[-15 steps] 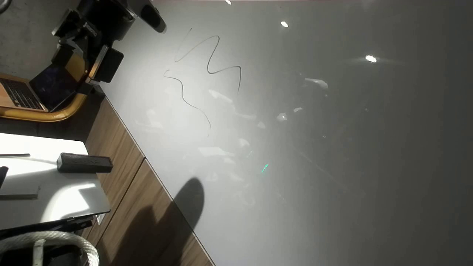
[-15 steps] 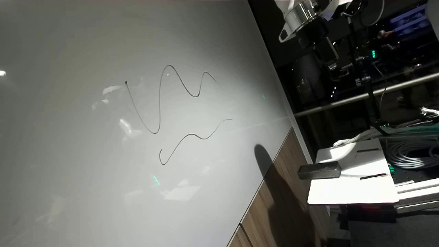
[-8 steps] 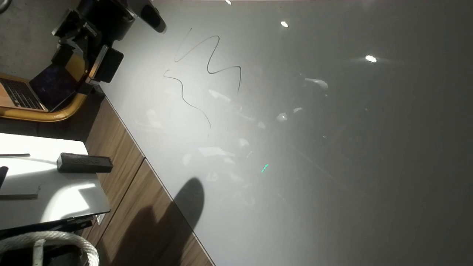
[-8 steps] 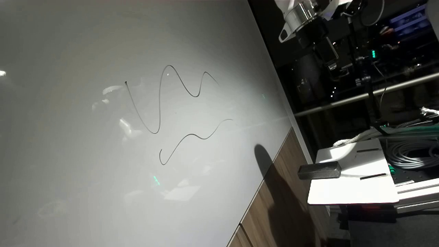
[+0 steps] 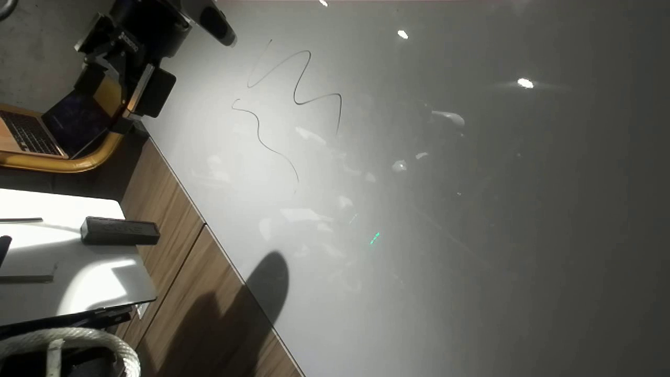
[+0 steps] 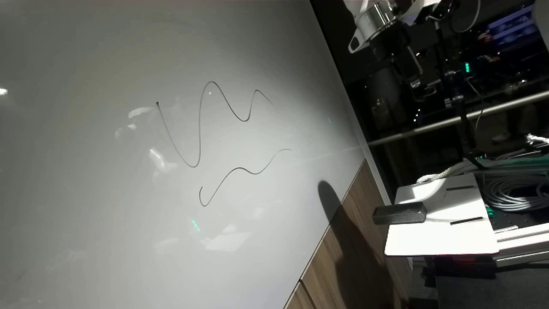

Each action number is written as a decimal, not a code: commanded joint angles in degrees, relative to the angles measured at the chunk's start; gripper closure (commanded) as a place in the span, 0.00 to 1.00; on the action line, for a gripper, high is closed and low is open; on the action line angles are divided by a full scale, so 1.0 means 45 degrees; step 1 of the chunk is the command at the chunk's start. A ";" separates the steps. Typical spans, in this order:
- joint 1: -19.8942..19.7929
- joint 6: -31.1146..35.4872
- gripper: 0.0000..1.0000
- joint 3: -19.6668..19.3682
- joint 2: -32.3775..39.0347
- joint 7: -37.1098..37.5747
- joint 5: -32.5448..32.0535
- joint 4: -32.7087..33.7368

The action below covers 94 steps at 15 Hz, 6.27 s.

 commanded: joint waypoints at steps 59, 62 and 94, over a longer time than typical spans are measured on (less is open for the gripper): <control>0.0098 1.3414 0.00 0.2457 1.1581 1.1591 -0.5840 -0.0625; 0.0027 1.3241 0.00 0.2447 1.1491 1.1810 -0.5954 -0.0603; -0.0292 1.2975 0.63 0.2595 1.1424 1.0795 -0.5289 -0.0455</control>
